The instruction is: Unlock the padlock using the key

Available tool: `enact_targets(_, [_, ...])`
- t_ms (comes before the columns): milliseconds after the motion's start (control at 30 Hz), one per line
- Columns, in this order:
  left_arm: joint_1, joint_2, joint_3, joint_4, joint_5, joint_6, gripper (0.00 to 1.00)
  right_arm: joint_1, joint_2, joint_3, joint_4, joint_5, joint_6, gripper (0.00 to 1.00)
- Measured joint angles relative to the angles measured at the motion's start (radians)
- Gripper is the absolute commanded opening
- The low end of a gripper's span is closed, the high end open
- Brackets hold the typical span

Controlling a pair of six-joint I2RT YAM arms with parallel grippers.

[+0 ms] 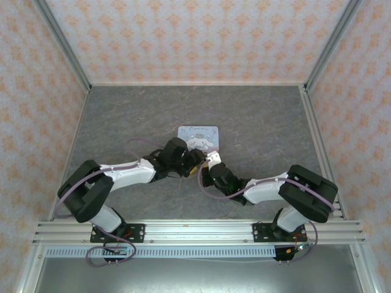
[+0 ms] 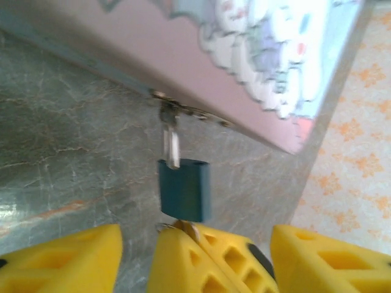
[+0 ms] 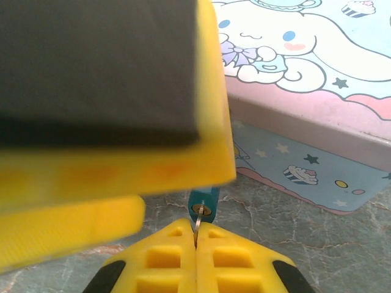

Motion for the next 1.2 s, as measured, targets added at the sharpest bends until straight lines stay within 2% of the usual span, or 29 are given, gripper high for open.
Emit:
enact_targets(200, [0.045, -0.148, -0.002, -0.099, -0.053, 0.083, 0.81, -0.024, 0.001, -0.019, 0.037, -0.049, 0.079, 0.00])
enact_targets(500, [0.075, -0.348, -0.002, -0.325, -0.230, 0.241, 0.84, -0.057, 0.005, -0.049, 0.116, -0.145, 0.247, 0.00])
enact_targets(800, [0.080, -0.362, -0.002, -0.425, -0.304, 0.316, 0.85, -0.111, 0.053, -0.079, 0.232, -0.239, 0.448, 0.00])
enact_targets(1200, [0.103, -0.360, 0.002, -0.463, -0.315, 0.341, 0.88, -0.143, 0.113, -0.099, 0.355, -0.287, 0.702, 0.00])
